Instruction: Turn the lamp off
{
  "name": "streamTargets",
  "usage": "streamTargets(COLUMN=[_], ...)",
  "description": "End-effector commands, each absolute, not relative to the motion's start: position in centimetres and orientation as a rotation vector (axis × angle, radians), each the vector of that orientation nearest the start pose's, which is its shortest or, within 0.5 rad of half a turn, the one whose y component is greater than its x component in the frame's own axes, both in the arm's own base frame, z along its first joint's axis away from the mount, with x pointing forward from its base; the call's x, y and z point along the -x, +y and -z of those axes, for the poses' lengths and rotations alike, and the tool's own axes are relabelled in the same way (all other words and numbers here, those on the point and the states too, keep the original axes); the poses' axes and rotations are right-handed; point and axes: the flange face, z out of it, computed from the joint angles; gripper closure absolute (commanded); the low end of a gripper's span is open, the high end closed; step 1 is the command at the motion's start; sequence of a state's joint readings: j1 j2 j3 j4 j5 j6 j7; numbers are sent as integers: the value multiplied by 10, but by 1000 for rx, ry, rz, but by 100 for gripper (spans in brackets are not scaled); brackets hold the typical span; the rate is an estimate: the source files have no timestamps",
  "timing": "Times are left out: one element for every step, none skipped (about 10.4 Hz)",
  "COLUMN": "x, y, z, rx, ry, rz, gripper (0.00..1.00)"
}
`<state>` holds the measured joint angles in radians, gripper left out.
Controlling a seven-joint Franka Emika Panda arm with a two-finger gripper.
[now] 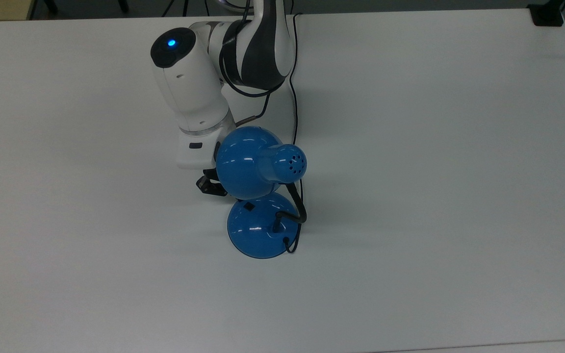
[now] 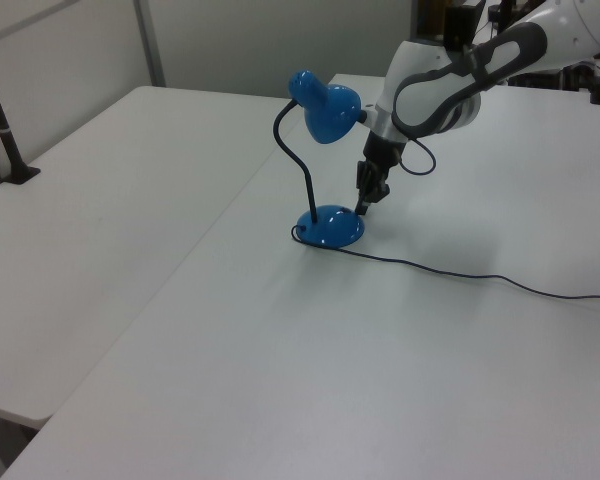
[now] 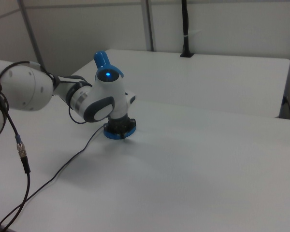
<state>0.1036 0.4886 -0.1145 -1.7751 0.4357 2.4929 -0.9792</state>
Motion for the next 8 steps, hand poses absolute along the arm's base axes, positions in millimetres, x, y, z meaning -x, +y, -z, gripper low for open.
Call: streamTargets(x=[-647, -640, -629, -620, -612, -597, -589, -582], y=[-30, -37, -54, -64, -69, -86, -92, -95], z=[-345, -378, -418, -454, -487, -519, -533, -556], rx=[2861, 2876, 2924, 2981, 3031, 3059, 3071, 3122], ry=[-825, -670, -560, -456, -375, -293, -248, -152], rz=[466, 427, 351, 225, 99, -47, -101, -78], gripper=[100, 100, 100, 100, 81, 43, 10, 0])
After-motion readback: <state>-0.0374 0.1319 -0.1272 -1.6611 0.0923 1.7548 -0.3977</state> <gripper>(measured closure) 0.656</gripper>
